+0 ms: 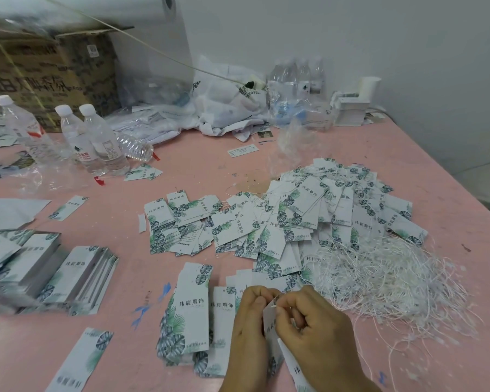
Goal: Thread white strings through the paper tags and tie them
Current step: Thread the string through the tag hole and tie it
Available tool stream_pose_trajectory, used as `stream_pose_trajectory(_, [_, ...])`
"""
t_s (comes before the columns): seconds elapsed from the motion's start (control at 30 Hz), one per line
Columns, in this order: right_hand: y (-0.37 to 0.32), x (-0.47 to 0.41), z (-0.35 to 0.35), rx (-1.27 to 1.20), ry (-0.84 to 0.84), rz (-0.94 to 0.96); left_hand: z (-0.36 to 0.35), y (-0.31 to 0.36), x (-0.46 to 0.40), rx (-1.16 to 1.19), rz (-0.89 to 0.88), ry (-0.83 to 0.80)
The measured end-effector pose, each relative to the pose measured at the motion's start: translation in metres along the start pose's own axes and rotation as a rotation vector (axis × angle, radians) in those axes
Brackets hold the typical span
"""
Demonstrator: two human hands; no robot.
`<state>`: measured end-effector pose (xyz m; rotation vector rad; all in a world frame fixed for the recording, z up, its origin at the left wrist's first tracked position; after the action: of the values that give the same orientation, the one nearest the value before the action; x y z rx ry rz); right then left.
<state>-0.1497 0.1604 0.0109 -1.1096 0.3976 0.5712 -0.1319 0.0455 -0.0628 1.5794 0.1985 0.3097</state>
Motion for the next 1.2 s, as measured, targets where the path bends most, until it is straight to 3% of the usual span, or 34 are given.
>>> stream_pose_trajectory(0.3, [-0.001, 0.0, 0.002, 0.019, 0.024, -0.023, -0.005, 0.001, 0.003, 0.076, 0.026, -0.036])
stream_pose_trajectory(0.6, [0.014, 0.003, 0.005, -0.169, 0.045, -0.168, -0.006, 0.007, 0.001, 0.206, 0.01, -0.042])
stream_pose_trajectory(0.7, [0.022, 0.003, 0.003, -0.288, -0.005, -0.297, -0.006, 0.009, 0.002, 0.206, -0.003, -0.024])
stream_pose_trajectory(0.87, [0.041, 0.001, 0.014, -0.697, -0.018, -0.583, 0.003, 0.009, 0.002, 0.238, 0.026, 0.095])
stream_pose_trajectory(0.97, [0.05, -0.004, 0.03, -0.724, 0.016, -0.616, 0.007, 0.01, 0.001, 0.232, 0.061, 0.113])
stream_pose_trajectory(1.07, [0.055, -0.007, 0.035, -0.797, 0.005, -0.676, 0.011, 0.014, 0.003, 0.207, -0.022, 0.155])
stream_pose_trajectory(1.2, [0.062, -0.007, 0.038, -0.676, -0.078, -0.695, 0.019, 0.017, 0.002, 0.215, -0.059, 0.21])
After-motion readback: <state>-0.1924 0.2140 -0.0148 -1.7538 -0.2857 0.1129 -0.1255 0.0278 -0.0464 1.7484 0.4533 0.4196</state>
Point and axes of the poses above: each hand's wrist, its own x-axis away from the middle knuckle, its own z-axis out of the back of the hand, y = z × x, the point moved 6 cm from there along -x, towards the middle knuckle, and after that the axes turned 14 degrees about -x, right-handed, at the moved point
